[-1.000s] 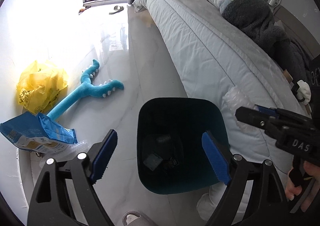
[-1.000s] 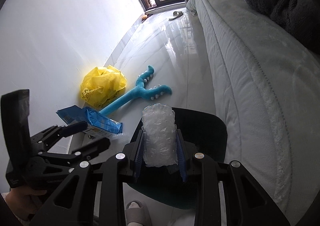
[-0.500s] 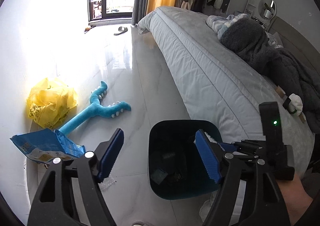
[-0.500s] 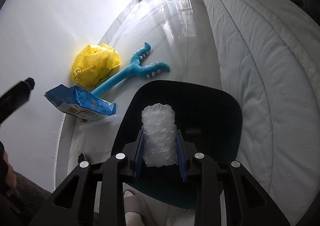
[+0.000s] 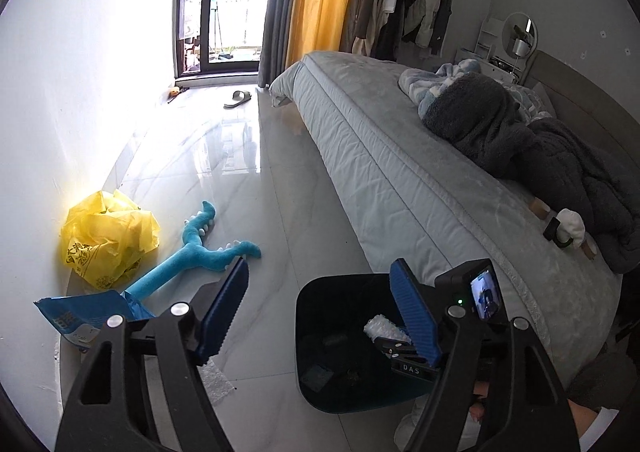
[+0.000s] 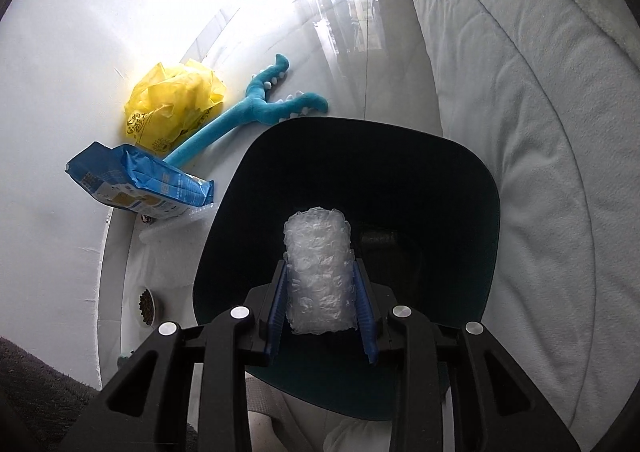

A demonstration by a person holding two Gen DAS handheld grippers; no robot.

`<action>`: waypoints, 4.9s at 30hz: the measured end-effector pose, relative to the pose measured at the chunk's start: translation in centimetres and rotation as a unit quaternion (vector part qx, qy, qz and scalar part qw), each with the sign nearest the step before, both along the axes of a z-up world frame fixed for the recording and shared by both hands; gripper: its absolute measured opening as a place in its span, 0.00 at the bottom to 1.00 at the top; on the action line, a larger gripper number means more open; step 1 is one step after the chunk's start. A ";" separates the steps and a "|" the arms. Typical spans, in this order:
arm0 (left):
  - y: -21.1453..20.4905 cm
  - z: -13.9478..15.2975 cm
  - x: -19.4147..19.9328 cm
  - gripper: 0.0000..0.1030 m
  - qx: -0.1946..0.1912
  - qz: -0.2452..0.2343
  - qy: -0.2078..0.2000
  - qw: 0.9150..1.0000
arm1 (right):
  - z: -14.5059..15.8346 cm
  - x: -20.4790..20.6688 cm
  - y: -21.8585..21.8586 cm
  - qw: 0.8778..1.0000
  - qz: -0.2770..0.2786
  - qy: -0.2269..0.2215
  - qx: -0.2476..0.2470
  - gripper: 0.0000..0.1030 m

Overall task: Collect trash
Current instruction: 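Lower the bubble wrap into the bin and open the right gripper, then move both open tools from the bin to the white socks and black clip, then grasp the white rolled sock with right gripper while left gripper grasps black clip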

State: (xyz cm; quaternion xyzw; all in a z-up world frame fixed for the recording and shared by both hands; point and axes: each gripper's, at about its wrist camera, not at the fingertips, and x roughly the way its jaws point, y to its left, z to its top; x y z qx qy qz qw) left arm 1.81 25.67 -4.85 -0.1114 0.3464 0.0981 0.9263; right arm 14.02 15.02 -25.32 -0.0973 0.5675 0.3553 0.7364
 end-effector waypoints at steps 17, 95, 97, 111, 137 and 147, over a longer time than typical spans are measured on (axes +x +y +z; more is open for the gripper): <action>-1.0 2.6 -0.4 0.77 -0.004 -0.004 -0.043 0.999 | 3.9 -0.3 -1.7 0.999 -0.012 -0.016 0.044 0.61; -23.7 -2.6 17.3 0.87 -0.032 -0.279 -0.003 0.960 | 15.1 11.0 -30.8 0.963 -0.121 -0.239 -0.010 0.66; -24.1 -2.8 17.4 0.87 -0.032 -0.282 -0.002 0.959 | 14.8 11.3 -31.3 0.963 -0.123 -0.239 -0.013 0.66; -27.2 -4.2 19.1 0.85 -0.051 -0.295 0.005 0.954 | 14.4 11.9 -33.2 0.960 -0.123 -0.249 -0.019 0.29; -31.9 -7.4 22.7 0.44 -0.040 -0.311 0.038 0.949 | 16.8 11.6 -39.1 0.955 -0.166 -0.230 0.085 0.29; -33.4 -7.9 23.3 0.29 -0.035 -0.313 0.047 0.948 | 16.6 11.6 -39.9 0.956 -0.167 -0.227 0.083 0.29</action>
